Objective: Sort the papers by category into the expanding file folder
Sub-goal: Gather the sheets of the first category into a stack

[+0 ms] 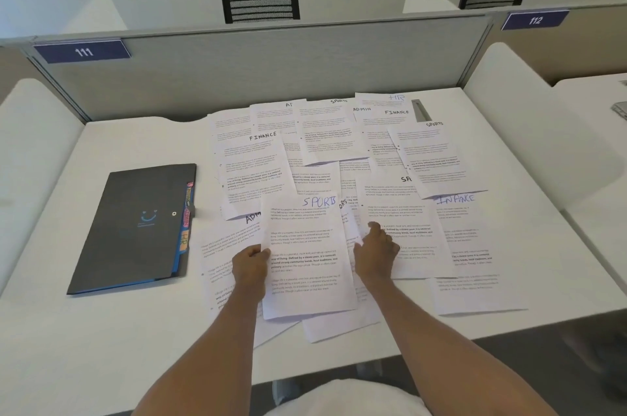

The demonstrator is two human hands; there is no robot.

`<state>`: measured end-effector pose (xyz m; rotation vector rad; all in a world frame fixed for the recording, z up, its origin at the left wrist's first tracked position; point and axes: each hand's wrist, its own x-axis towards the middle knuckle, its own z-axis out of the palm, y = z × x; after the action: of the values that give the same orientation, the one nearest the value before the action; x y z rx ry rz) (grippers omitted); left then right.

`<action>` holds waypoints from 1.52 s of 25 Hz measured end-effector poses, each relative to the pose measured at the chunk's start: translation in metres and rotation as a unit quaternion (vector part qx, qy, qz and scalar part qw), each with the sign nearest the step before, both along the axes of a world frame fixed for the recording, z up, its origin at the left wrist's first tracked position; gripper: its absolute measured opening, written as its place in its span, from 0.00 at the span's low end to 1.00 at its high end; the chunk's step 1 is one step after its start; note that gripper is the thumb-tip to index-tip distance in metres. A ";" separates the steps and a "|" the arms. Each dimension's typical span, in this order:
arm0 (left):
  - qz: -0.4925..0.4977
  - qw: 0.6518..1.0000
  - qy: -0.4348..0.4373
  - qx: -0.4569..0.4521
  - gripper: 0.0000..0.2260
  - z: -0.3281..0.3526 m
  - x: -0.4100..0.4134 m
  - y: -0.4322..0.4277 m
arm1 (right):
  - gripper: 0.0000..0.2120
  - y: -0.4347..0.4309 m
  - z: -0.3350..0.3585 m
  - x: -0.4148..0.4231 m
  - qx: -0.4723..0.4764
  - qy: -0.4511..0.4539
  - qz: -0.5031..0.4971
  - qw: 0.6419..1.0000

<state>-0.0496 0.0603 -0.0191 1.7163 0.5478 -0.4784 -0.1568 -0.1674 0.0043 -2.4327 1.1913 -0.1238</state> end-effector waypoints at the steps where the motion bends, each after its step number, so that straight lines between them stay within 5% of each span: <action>1: 0.002 1.000 0.000 -0.001 0.07 -0.001 0.001 0.000 | 0.17 -0.001 0.003 0.002 0.017 -0.012 -0.001 1.000; 7: 0.012 1.000 0.004 -0.008 0.06 0.004 0.006 -0.005 | 0.06 -0.006 0.048 0.020 0.045 -0.078 -0.008 0.996; 16: -0.001 1.000 0.008 0.005 0.04 -0.003 0.016 -0.021 | 0.07 -0.042 0.146 0.053 -0.075 -0.125 -0.022 0.989; 25: -0.009 1.000 0.012 0.004 0.13 0.006 0.006 -0.031 | 0.07 -0.067 0.191 0.071 -0.056 -0.269 -0.082 0.958; 29: -0.019 0.999 0.028 -0.020 0.16 0.009 0.003 -0.031 | 0.07 -0.073 0.157 0.078 0.089 -0.256 -0.109 0.956; 33: -0.020 0.998 0.046 -0.046 0.06 0.011 0.005 -0.029 | 0.13 -0.052 0.087 0.069 0.278 -0.212 -0.150 0.925; 38: -0.026 0.993 0.059 -0.094 0.08 0.018 0.006 -0.026 | 0.11 -0.031 0.037 0.055 0.282 -0.152 -0.139 0.937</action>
<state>-0.0439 0.0345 -0.0009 1.5313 0.5269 -0.6519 -0.1017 -0.1982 0.0416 -1.6755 1.2166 -0.2014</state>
